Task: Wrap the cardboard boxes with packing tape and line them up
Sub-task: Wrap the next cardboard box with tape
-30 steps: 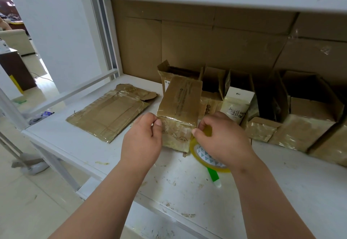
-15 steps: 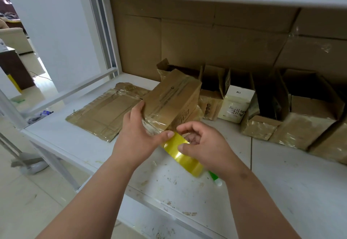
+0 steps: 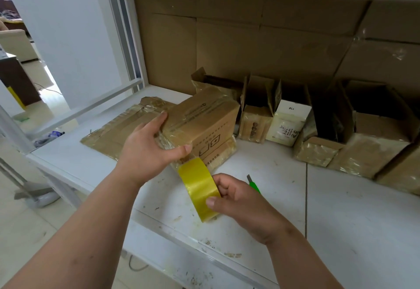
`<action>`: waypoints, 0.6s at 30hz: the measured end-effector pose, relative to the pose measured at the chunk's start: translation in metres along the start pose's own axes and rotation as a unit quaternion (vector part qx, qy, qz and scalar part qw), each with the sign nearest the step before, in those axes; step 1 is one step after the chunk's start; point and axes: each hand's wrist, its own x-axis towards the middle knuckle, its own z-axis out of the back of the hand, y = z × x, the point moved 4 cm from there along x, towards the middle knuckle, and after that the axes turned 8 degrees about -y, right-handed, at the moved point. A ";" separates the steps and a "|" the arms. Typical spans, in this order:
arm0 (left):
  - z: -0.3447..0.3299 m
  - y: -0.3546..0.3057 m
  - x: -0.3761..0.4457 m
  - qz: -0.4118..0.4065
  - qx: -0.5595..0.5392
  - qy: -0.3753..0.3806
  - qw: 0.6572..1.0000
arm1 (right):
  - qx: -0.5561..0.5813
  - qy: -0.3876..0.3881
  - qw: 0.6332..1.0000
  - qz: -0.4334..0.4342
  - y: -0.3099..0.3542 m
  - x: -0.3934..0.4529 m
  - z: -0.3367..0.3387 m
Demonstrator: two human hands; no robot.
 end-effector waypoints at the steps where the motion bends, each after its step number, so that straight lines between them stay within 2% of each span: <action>1: 0.001 0.000 0.001 -0.001 0.002 0.002 1.000 | -0.002 0.002 1.000 0.001 -0.001 0.000 -0.001; 11: 0.011 0.008 0.006 0.006 -0.009 0.052 0.999 | -0.007 -0.008 1.000 -0.003 -0.010 -0.006 -0.011; 14: 0.009 0.012 0.004 0.043 -0.068 0.071 0.994 | -0.003 -0.019 1.000 0.005 -0.010 -0.004 -0.016; 16: 0.005 0.010 -0.005 0.070 -0.156 0.054 0.984 | 0.009 -0.032 0.999 0.003 -0.007 -0.003 -0.019; 18: 0.000 0.008 -0.016 0.090 -0.190 -0.010 0.978 | 0.010 -0.045 0.999 0.002 -0.007 -0.003 -0.019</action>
